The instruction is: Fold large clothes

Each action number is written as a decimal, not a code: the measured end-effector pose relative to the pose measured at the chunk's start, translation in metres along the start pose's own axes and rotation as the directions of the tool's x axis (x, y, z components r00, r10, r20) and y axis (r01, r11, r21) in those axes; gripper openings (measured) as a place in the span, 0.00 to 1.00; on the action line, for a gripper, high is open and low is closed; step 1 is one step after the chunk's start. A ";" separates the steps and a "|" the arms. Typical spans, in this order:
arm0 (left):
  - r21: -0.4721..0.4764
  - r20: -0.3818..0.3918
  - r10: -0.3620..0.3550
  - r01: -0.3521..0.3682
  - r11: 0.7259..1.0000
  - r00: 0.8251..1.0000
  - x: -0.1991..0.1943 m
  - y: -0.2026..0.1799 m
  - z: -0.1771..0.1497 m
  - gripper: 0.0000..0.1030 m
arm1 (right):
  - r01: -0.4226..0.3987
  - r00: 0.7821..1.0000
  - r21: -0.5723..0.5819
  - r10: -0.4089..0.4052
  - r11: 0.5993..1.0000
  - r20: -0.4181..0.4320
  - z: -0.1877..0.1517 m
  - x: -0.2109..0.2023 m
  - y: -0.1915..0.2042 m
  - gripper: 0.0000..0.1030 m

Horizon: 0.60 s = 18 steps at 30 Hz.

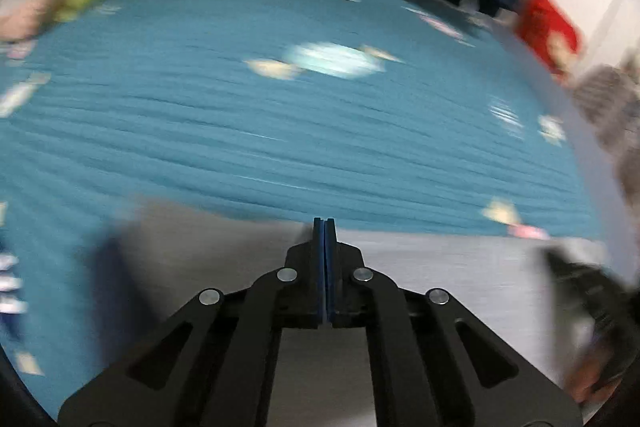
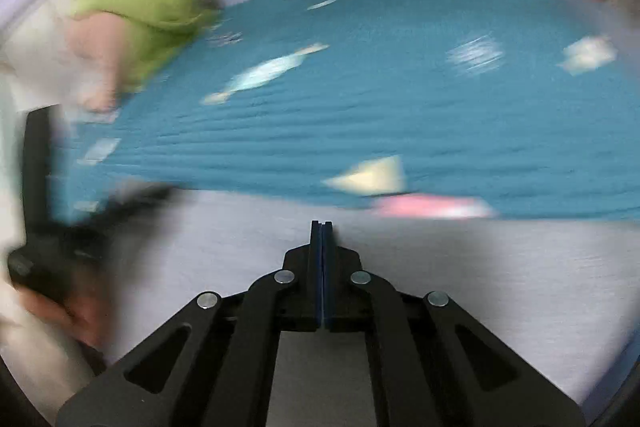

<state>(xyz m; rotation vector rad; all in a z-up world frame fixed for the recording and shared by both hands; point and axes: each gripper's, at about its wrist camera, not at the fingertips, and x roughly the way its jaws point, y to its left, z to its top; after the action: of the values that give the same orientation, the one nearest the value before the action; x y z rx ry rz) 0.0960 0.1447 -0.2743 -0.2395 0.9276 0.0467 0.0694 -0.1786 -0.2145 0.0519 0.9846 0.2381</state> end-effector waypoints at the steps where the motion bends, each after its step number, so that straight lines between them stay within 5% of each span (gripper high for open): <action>1: -0.044 -0.010 -0.004 0.003 0.999 1.000 0.000 0.022 0.000 0.02 | 0.026 1.000 0.047 -0.026 0.999 -0.010 -0.003 0.000 -0.018 0.00; 3: -0.124 -0.013 -0.030 0.028 0.992 0.999 -0.003 0.060 0.000 0.02 | 0.103 0.995 0.140 -0.101 0.985 -0.026 -0.006 -0.005 -0.060 0.00; 6: -0.105 0.003 -0.022 0.022 0.994 1.000 -0.013 0.061 0.002 0.02 | 0.148 0.988 0.287 -0.154 0.946 -0.002 -0.010 -0.027 -0.097 0.00; 9: -0.069 0.010 0.030 -0.029 0.997 0.999 -0.025 0.042 0.005 0.02 | 0.189 0.980 0.254 -0.199 0.948 0.011 -0.009 -0.049 -0.079 0.03; 14: 0.004 0.017 -0.178 0.178 0.984 0.984 -0.073 -0.012 -0.017 0.03 | -0.077 0.994 0.172 0.062 0.982 0.087 -0.012 -0.072 0.005 0.04; 16: 0.018 -0.033 -0.250 0.250 0.968 0.968 -0.072 -0.030 -0.032 0.03 | -0.172 0.985 0.096 0.170 0.980 0.025 -0.025 -0.058 0.046 0.05; 18: 0.028 -0.106 -0.251 0.256 0.966 0.962 -0.059 -0.042 -0.053 0.02 | -0.167 0.984 0.039 0.169 0.985 -0.061 -0.040 -0.038 0.066 0.02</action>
<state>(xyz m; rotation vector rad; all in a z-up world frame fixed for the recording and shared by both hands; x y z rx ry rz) 0.0250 0.0959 -0.2501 -0.3231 0.9920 -0.2232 0.0042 -0.1259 -0.1956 0.1601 1.0491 0.3800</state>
